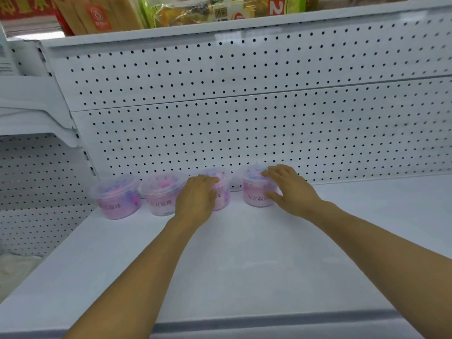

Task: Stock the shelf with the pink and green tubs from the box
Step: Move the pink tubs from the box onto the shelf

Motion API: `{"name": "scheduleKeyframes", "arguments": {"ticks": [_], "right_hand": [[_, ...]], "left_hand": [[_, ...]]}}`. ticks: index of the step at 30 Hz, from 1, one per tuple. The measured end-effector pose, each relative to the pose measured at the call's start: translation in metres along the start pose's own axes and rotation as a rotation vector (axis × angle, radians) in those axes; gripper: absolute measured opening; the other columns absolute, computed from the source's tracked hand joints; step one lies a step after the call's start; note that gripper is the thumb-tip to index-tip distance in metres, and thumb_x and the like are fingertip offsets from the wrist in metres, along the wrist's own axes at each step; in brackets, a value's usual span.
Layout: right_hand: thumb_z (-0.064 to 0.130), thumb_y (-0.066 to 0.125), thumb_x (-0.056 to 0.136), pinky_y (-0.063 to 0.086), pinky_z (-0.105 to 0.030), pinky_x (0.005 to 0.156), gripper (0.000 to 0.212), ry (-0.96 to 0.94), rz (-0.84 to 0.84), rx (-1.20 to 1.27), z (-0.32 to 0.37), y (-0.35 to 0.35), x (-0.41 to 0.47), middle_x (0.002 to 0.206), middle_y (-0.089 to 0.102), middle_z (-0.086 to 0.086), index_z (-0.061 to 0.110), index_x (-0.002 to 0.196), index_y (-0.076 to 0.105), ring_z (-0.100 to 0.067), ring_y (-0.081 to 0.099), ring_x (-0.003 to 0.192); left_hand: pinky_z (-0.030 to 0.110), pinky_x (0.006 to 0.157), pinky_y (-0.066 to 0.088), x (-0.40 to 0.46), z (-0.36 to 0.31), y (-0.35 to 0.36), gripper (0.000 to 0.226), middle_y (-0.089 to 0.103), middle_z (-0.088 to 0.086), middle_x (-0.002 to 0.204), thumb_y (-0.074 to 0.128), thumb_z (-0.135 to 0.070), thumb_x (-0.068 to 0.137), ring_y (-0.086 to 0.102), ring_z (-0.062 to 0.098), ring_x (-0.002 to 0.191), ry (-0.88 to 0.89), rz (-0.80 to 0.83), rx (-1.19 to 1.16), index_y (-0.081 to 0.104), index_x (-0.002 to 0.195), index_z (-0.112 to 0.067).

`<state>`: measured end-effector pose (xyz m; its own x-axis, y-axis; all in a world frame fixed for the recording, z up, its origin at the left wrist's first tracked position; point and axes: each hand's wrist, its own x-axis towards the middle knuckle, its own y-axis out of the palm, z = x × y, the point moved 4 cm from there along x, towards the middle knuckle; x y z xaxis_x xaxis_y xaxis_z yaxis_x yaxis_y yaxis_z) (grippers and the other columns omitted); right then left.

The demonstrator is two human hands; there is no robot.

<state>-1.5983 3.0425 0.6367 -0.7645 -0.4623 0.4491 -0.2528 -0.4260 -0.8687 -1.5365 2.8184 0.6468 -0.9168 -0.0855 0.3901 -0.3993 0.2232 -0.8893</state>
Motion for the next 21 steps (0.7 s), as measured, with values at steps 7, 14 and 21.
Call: {"name": "scheduleKeyframes", "arguments": {"ticks": [7, 14, 21], "right_hand": [[0.046, 0.052, 0.091, 0.019, -0.050, 0.114, 0.058, 0.150, -0.115, -0.194, 0.006, -0.036, -0.082, 0.152, 0.034, -0.003, 0.024, 0.143, 0.037, -0.029, 0.030, 0.139], [0.051, 0.040, 0.090, 0.047, -0.045, 0.093, 0.053, 0.415, -0.278, -0.278, 0.008, -0.085, -0.228, 0.134, 0.057, -0.005, 0.022, 0.133, 0.050, -0.027, 0.058, 0.116], [0.043, 0.046, 0.091, 0.053, -0.041, 0.074, 0.047, 0.681, -0.379, -0.384, -0.018, -0.136, -0.389, 0.123, 0.060, -0.004, 0.017, 0.129, 0.053, -0.027, 0.059, 0.104]], "left_hand": [[0.051, 0.117, 0.011, -0.042, -0.058, -0.014, 0.063, 0.038, 0.005, 0.150, 0.020, -0.054, 0.094, 0.027, 0.027, 0.141, 0.222, -0.062, 0.109, 0.038, 0.144, -0.021], [0.042, 0.115, 0.024, -0.129, -0.158, 0.001, 0.065, 0.041, -0.004, 0.148, 0.018, -0.063, 0.092, 0.036, 0.018, 0.135, 0.460, -0.053, -0.185, 0.034, 0.145, -0.028], [0.024, 0.089, 0.034, -0.204, -0.292, 0.035, 0.061, 0.052, -0.006, 0.134, 0.034, -0.059, 0.093, 0.038, 0.008, 0.117, 0.806, 0.074, -0.428, 0.037, 0.144, -0.026]]}}
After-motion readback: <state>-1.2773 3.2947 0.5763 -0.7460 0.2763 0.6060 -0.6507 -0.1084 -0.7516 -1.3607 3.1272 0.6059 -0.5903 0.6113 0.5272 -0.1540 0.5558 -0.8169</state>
